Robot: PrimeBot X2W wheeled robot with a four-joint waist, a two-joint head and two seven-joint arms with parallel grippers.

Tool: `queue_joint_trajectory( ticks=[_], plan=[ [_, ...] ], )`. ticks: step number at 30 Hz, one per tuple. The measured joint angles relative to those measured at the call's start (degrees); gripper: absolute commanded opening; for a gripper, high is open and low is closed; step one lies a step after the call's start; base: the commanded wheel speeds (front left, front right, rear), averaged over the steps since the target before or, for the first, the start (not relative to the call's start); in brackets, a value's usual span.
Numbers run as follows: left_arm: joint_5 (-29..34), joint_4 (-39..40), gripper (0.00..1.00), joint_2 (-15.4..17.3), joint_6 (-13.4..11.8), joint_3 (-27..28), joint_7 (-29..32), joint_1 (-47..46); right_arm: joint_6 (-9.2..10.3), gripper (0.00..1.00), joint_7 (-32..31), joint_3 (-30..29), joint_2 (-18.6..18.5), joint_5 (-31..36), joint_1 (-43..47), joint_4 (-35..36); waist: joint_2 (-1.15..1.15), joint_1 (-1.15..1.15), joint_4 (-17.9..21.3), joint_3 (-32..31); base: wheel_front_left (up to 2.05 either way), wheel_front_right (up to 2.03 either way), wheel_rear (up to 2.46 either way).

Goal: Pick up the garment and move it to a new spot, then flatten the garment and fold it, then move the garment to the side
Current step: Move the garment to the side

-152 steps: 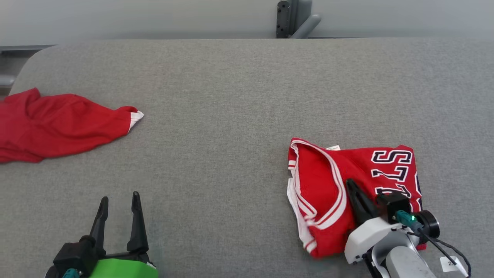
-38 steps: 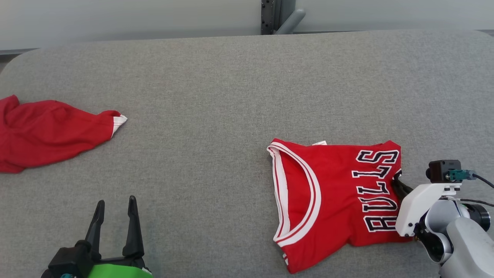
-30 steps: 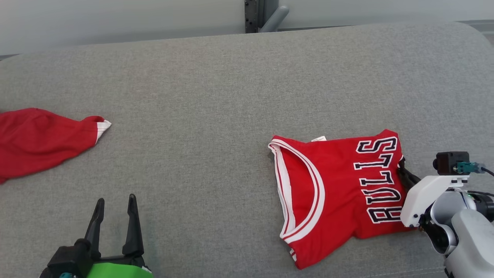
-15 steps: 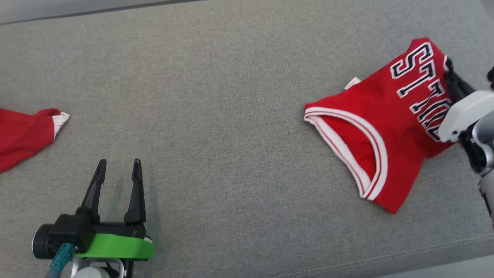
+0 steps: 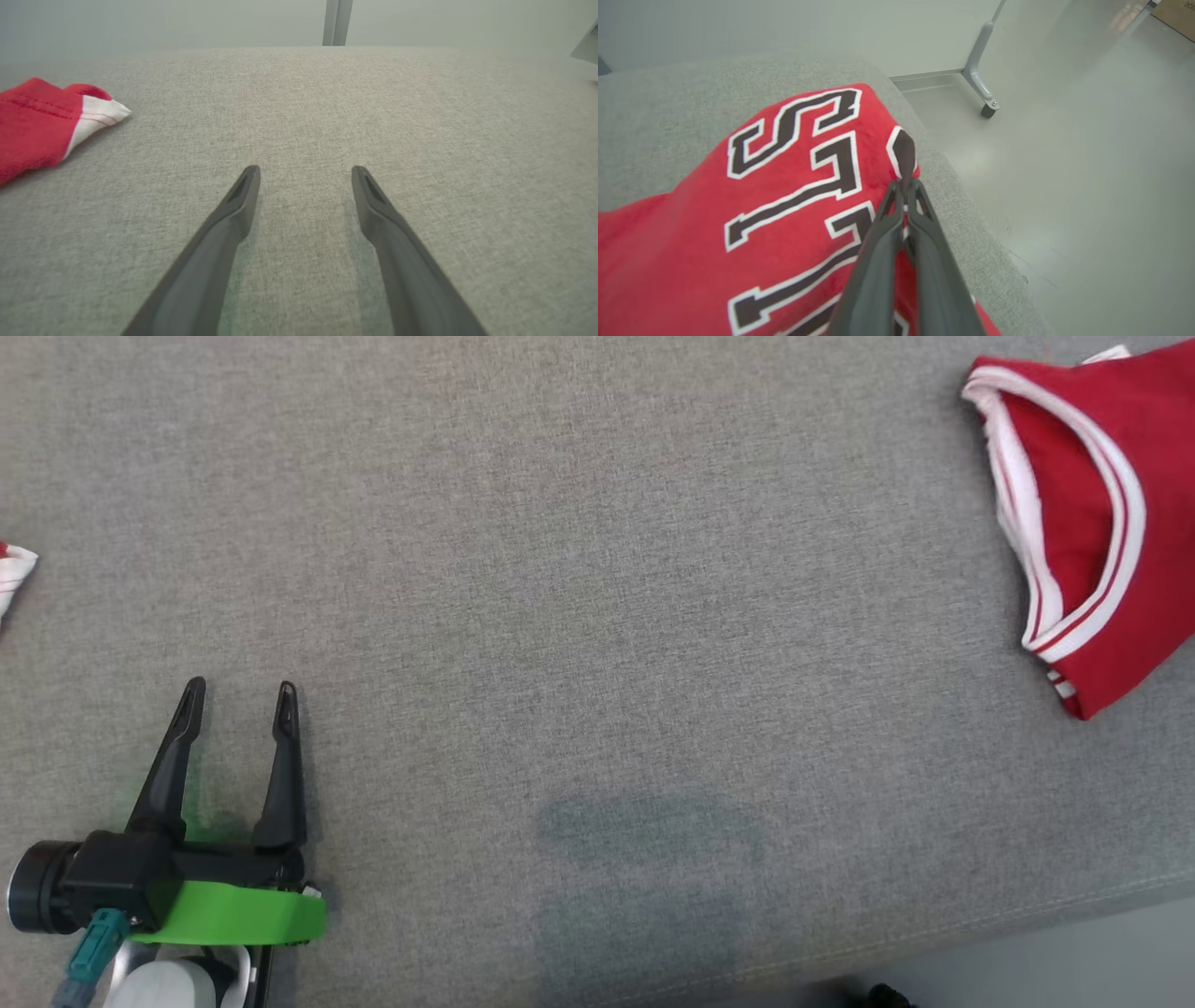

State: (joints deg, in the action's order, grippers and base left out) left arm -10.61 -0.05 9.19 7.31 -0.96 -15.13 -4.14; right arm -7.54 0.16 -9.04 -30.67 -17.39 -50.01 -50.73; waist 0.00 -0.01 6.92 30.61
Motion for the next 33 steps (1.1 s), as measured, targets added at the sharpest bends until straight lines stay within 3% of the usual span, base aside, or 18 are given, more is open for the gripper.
queue_joint_trajectory(
  ticks=[6,7,8,12,18,24,31,33],
  plan=[
    [0.25,0.71,1.0,0.24,0.0,-0.16,0.0,0.69,0.0,0.0,3.3,-6.45,-0.43,4.89,-1.94,-7.05,0.0,0.0,-0.22,1.96,0.0,0.0,0.0],
    [0.3,0.69,1.0,0.23,0.0,-0.27,0.0,0.86,0.0,0.46,4.42,-7.05,-0.41,6.32,-2.26,-7.71,0.0,0.0,-0.25,1.88,0.0,0.0,0.0],
    [0.36,0.63,1.0,0.13,0.0,-0.33,0.0,1.01,0.0,1.0,5.55,-7.42,-0.32,8.16,-2.52,-8.2,0.0,0.0,-0.26,1.73,0.0,0.0,0.0],
    [0.14,0.48,1.0,-1.12,0.0,-0.54,0.01,1.07,0.0,1.0,11.87,-10.44,0.57,13.83,-3.44,-8.28,0.0,0.0,-0.24,0.59,0.0,0.0,0.0],
    [-0.58,-0.84,1.0,-2.96,0.0,-0.83,0.0,0.73,0.0,1.0,14.37,-12.03,3.76,19.67,-2.66,-3.78,0.0,0.0,-0.3,-2.41,0.0,0.0,0.0],
    [-1.57,-2.71,1.0,-4.72,0.01,-0.53,0.01,1.19,0.0,1.0,14.84,-8.39,8.22,20.51,4.56,7.23,0.0,0.0,-0.52,-7.31,0.0,0.0,0.0],
    [-3.64,-4.72,1.0,-5.88,0.01,2.01,0.0,3.37,0.0,1.0,14.9,-4.33,14.04,17.08,20.23,25.46,0.0,0.0,-1.31,-14.27,0.0,0.0,0.0],
    [-3.72,-5.08,1.0,-6.0,0.0,2.19,0.01,3.7,0.0,1.0,14.9,-3.47,15.03,16.89,23.27,27.72,0.0,0.0,-1.5,-15.27,0.0,0.0,0.0]
  ],
)
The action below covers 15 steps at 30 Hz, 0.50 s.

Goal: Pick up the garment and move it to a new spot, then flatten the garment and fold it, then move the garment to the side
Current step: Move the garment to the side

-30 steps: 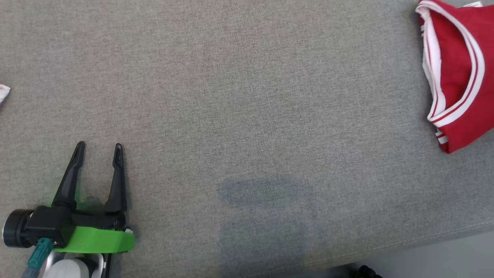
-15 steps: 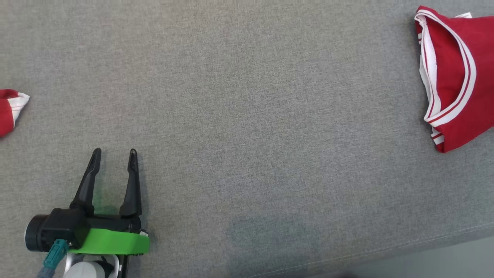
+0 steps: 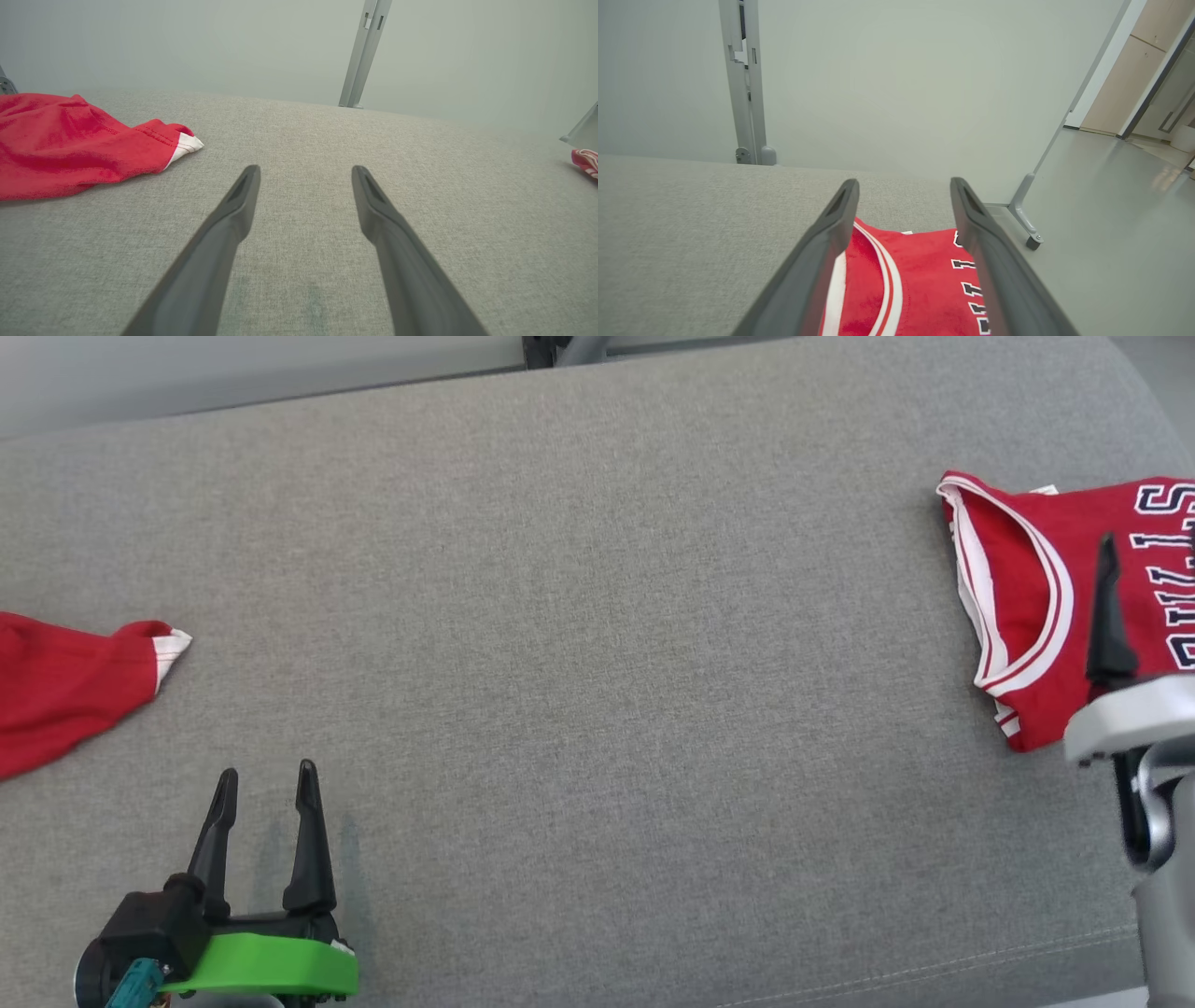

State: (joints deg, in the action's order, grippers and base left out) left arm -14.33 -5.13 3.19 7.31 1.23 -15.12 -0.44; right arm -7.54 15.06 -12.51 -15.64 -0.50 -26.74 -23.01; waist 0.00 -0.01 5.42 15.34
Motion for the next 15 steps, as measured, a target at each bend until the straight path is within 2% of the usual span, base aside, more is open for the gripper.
queue_joint_trajectory(
  ticks=[6,15],
  plan=[
    [-0.18,-2.61,1.0,-0.21,0.0,0.57,0.0,2.3,0.0,1.0,0.0,3.0,6.66,-2.31,14.82,11.27,0.0,0.0,-1.5,-6.27,0.0,0.0,0.0],
    [-1.05,-5.92,1.0,-0.26,-0.25,1.07,0.0,4.72,0.0,1.0,0.0,5.56,12.03,-0.64,26.08,15.34,0.0,0.0,-2.94,-12.05,0.0,0.0,0.0]
  ],
)
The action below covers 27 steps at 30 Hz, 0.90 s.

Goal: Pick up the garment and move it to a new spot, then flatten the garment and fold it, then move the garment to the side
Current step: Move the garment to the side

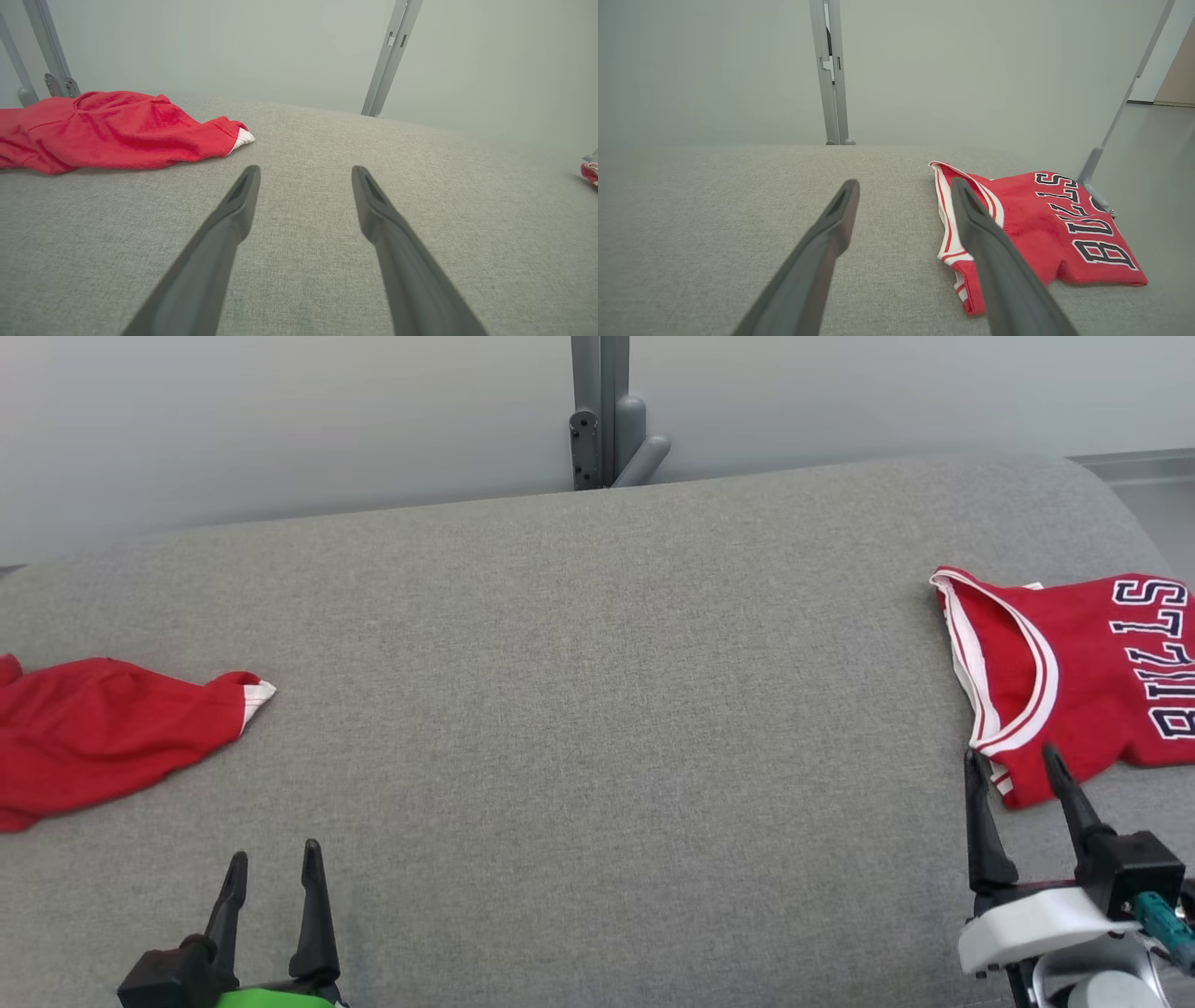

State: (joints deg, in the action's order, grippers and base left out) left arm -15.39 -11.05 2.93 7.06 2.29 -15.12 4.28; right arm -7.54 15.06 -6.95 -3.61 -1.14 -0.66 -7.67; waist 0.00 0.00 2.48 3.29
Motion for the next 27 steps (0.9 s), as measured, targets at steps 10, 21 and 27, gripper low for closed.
queue_joint_trajectory(
  ticks=[10,21,27],
  plan=[
    [-0.57,-1.1,1.0,-0.03,-0.87,-2.44,0.0,0.91,0.0,1.0,0.0,1.32,0.71,-2.08,4.91,-0.74,0.0,0.0,-0.94,-2.38,0.0,0.0,0.0],
    [-0.53,-1.31,1.0,-0.03,-0.79,-2.74,0.0,0.91,0.0,1.0,0.0,1.13,0.73,-1.75,4.75,-0.47,0.0,0.0,-1.49,-2.31,0.0,0.0,0.0],
    [-0.55,-1.26,1.0,-0.03,-0.75,-2.83,0.0,0.84,0.0,1.0,0.0,1.81,0.73,-1.26,4.69,-0.53,0.0,0.0,-2.08,-2.14,0.0,0.0,0.0]
  ],
)
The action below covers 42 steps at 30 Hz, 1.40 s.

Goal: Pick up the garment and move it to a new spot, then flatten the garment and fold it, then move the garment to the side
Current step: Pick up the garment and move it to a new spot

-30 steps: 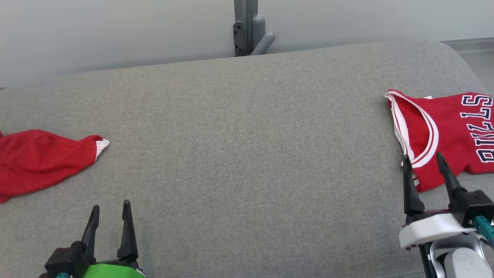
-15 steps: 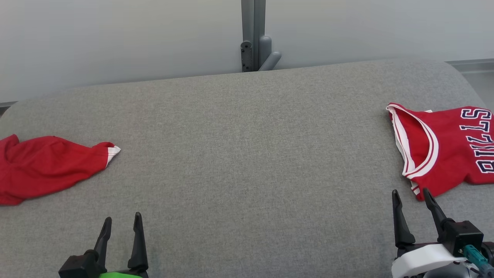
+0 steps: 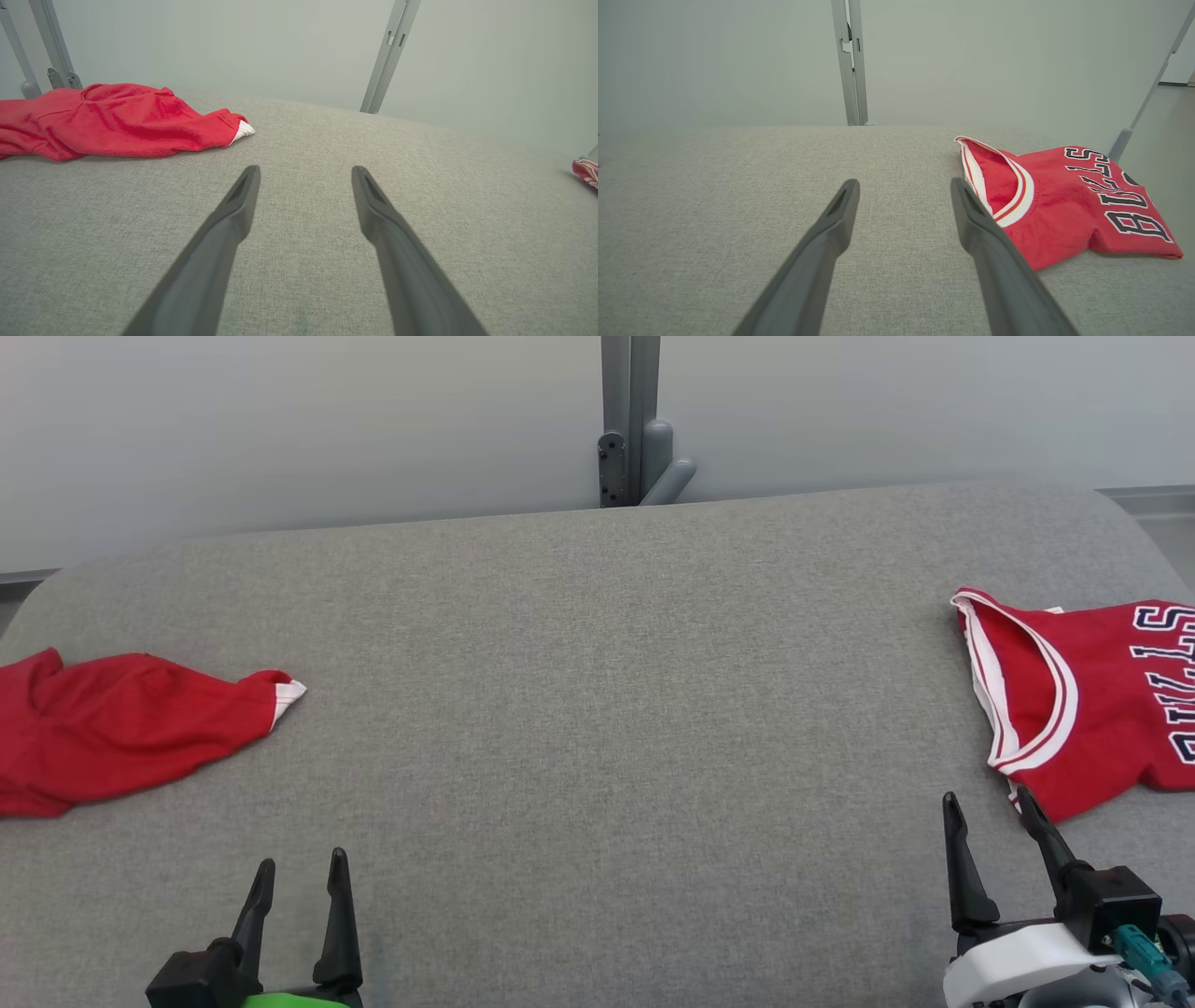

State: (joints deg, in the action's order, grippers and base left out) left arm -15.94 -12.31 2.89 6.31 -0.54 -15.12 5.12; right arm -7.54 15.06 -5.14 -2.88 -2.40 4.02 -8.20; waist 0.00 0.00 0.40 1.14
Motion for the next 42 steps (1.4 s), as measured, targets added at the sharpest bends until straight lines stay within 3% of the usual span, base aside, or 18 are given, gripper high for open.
queue_joint_trajectory(
  ticks=[10,28,35,40,42],
  plan=[
    [0.0,0.58,1.0,-0.04,0.03,-0.31,-0.01,-0.81,0.0,1.0,0.0,0.52,-0.01,0.42,-0.04,0.56,0.0,0.0,-4.9,0.16,0.0,0.0,0.0],
    [0.3,1.87,1.0,-0.02,0.26,5.23,0.0,1.42,0.0,1.0,0.0,6.48,0.07,-1.03,-2.26,-0.42,0.0,0.0,-24.14,-0.21,0.0,0.0,0.0],
    [-2.52,2.59,1.0,-0.02,0.04,4.76,0.0,-0.25,0.0,1.0,0.0,5.8,0.1,-1.19,-2.69,-0.11,0.0,0.0,-25.22,1.38,0.0,0.0,0.0],
    [-3.65,1.14,1.0,-0.03,0.32,3.48,0.0,-6.26,0.0,1.0,0.0,5.14,0.1,0.32,-4.98,0.89,0.0,0.0,-24.87,3.82,0.0,0.0,0.0],
    [-5.31,-3.18,1.0,0.54,0.74,2.48,0.23,-12.4,0.0,1.0,0.0,5.05,0.13,2.09,-6.99,1.72,0.0,0.0,-24.4,6.5,0.0,0.0,0.0]
  ],
)
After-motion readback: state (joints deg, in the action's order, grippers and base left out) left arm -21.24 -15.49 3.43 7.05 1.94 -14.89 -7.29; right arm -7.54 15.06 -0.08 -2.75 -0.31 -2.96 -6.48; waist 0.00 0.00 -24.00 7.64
